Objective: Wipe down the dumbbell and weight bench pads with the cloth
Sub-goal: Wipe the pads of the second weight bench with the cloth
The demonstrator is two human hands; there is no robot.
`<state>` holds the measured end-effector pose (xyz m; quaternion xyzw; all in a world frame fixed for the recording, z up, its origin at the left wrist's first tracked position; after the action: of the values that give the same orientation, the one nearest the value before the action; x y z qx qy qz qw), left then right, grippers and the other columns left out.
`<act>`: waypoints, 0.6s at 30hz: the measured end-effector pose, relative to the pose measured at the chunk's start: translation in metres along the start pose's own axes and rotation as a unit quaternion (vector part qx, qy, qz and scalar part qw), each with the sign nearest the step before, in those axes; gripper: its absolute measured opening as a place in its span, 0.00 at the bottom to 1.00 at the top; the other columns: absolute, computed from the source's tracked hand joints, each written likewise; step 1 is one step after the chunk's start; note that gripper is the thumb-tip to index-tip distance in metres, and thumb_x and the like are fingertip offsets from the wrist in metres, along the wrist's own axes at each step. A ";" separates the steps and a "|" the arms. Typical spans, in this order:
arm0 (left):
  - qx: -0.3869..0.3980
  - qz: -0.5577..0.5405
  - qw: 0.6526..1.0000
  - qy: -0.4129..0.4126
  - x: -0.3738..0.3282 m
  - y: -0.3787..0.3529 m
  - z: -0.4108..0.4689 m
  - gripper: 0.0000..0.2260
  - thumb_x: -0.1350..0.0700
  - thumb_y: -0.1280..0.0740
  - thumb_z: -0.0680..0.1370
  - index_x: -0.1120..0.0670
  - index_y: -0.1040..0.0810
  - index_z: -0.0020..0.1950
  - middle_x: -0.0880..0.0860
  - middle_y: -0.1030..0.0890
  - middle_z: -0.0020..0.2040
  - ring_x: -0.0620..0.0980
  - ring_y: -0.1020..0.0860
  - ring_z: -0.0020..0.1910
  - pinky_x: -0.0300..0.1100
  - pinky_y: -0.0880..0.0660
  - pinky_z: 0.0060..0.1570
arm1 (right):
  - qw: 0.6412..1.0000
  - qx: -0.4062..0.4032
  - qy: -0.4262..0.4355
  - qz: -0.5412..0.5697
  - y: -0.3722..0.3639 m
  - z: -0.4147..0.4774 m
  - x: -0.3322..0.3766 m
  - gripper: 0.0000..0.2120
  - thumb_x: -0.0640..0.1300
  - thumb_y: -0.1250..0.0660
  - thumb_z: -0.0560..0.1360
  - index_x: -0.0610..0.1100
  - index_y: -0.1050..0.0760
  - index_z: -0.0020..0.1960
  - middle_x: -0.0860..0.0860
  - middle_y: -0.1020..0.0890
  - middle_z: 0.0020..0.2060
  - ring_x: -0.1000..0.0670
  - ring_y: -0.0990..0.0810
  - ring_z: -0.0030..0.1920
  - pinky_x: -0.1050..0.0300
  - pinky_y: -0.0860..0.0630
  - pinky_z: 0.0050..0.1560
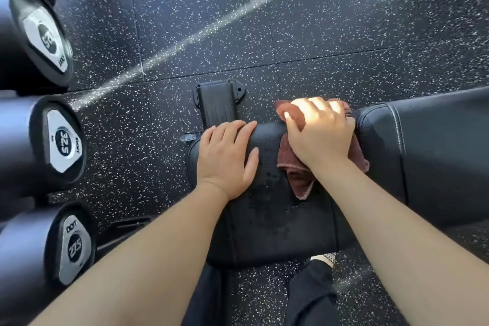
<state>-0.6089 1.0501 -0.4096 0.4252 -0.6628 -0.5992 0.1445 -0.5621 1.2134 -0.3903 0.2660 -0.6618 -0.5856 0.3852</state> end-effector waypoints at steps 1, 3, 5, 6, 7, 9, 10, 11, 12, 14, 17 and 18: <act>0.002 -0.004 1.000 -0.002 0.000 0.000 -0.001 0.22 0.46 0.44 0.77 0.52 0.31 0.69 0.51 0.26 0.63 0.53 0.29 0.62 0.51 0.38 0.65 | 1.000 0.000 0.007 -0.006 0.000 -0.003 0.006 0.10 0.51 0.34 0.72 0.48 0.22 0.50 0.49 0.19 0.45 0.40 0.24 0.50 0.47 0.32 0.43; 0.009 -0.006 1.000 -0.023 0.002 -0.001 -0.002 0.23 0.46 0.43 0.78 0.53 0.33 0.71 0.52 0.27 0.65 0.53 0.30 0.64 0.51 0.40 0.66 | 1.000 0.003 0.016 -0.009 -0.001 -0.006 0.012 0.11 0.51 0.33 0.72 0.48 0.22 0.51 0.49 0.19 0.47 0.39 0.24 0.50 0.47 0.32 0.43; 0.015 -0.008 0.999 -0.048 0.007 -0.003 -0.005 0.23 0.46 0.43 0.78 0.52 0.34 0.72 0.53 0.28 0.67 0.54 0.32 0.67 0.53 0.42 0.68 | 0.999 0.011 0.033 -0.006 -0.001 -0.008 0.011 0.12 0.52 0.33 0.73 0.49 0.22 0.54 0.49 0.19 0.50 0.39 0.24 0.52 0.46 0.32 0.44; 0.013 -0.008 0.999 -0.052 0.012 -0.003 -0.007 0.23 0.46 0.43 0.78 0.51 0.35 0.72 0.53 0.29 0.67 0.54 0.33 0.67 0.54 0.43 0.69 | 0.999 0.018 0.043 -0.004 -0.001 -0.009 0.008 0.13 0.52 0.34 0.73 0.49 0.23 0.55 0.50 0.20 0.52 0.40 0.25 0.53 0.46 0.31 0.44; 0.009 -0.008 0.999 -0.048 0.018 -0.002 -0.010 0.23 0.45 0.43 0.78 0.50 0.35 0.72 0.53 0.29 0.67 0.54 0.33 0.67 0.56 0.43 0.69 | 0.998 0.024 0.050 -0.001 -0.001 -0.009 0.006 0.13 0.53 0.35 0.74 0.50 0.23 0.56 0.50 0.20 0.54 0.40 0.25 0.55 0.45 0.31 0.45; 0.007 -0.012 0.999 -0.033 0.028 0.000 -0.016 0.22 0.44 0.44 0.78 0.47 0.34 0.72 0.53 0.29 0.67 0.54 0.33 0.68 0.58 0.42 0.68 | 0.999 0.025 0.038 0.003 0.000 -0.010 0.004 0.13 0.54 0.37 0.75 0.51 0.24 0.57 0.51 0.21 0.55 0.41 0.27 0.57 0.43 0.31 0.46; 0.009 -0.017 0.999 -0.030 0.032 0.001 -0.019 0.23 0.43 0.45 0.78 0.47 0.34 0.72 0.54 0.30 0.68 0.55 0.33 0.68 0.58 0.41 0.68 | 0.999 0.025 0.021 0.002 0.000 -0.009 0.006 0.13 0.54 0.38 0.76 0.51 0.24 0.57 0.50 0.21 0.54 0.41 0.27 0.57 0.42 0.31 0.47; 0.008 -0.025 0.999 -0.028 0.035 0.002 -0.021 0.23 0.43 0.45 0.78 0.48 0.34 0.72 0.54 0.30 0.68 0.55 0.33 0.68 0.56 0.39 0.67 | 1.000 0.028 0.001 0.001 -0.002 -0.007 0.009 0.12 0.54 0.38 0.76 0.51 0.24 0.56 0.50 0.21 0.54 0.41 0.28 0.57 0.42 0.32 0.48; 0.006 -0.038 0.999 -0.022 0.039 0.003 -0.023 0.24 0.43 0.45 0.78 0.50 0.35 0.72 0.54 0.30 0.69 0.54 0.34 0.68 0.54 0.39 0.67 | 0.999 0.035 -0.017 0.000 -0.004 -0.005 0.014 0.13 0.54 0.39 0.76 0.50 0.25 0.56 0.49 0.21 0.54 0.40 0.28 0.57 0.42 0.32 0.49; 0.001 -0.072 0.997 0.013 0.049 0.002 -0.028 0.27 0.42 0.43 0.78 0.54 0.37 0.73 0.53 0.31 0.70 0.53 0.35 0.69 0.50 0.39 0.68 | 0.998 0.066 -0.018 -0.006 -0.011 0.000 0.032 0.13 0.55 0.40 0.76 0.51 0.25 0.56 0.49 0.22 0.54 0.40 0.28 0.58 0.43 0.33 0.50; 0.010 -0.119 0.989 0.084 0.071 0.002 -0.043 0.28 0.42 0.42 0.77 0.55 0.39 0.73 0.54 0.32 0.70 0.53 0.36 0.69 0.49 0.39 0.69 | 0.992 0.117 0.055 -0.003 -0.025 -0.005 0.085 0.12 0.58 0.41 0.76 0.54 0.26 0.54 0.51 0.21 0.52 0.42 0.26 0.55 0.44 0.32 0.50; 0.018 -0.126 0.987 0.100 0.079 0.002 -0.049 0.28 0.43 0.42 0.78 0.56 0.39 0.73 0.54 0.32 0.70 0.53 0.36 0.69 0.49 0.38 0.69 | 0.989 0.126 0.076 0.003 -0.029 -0.009 0.103 0.11 0.58 0.41 0.75 0.55 0.26 0.53 0.52 0.21 0.51 0.43 0.26 0.54 0.45 0.33 0.48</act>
<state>-0.6221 0.9591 -0.4214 0.5655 -0.5968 -0.5552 0.1251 -0.6155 1.1209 -0.3979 0.3545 -0.6999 -0.4740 0.3997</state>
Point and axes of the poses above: each hand's wrist, its own z-axis towards the middle knuckle, its own y-axis out of the back of the hand, x = y × z, the point moved 6 cm from there along z, towards the middle knuckle
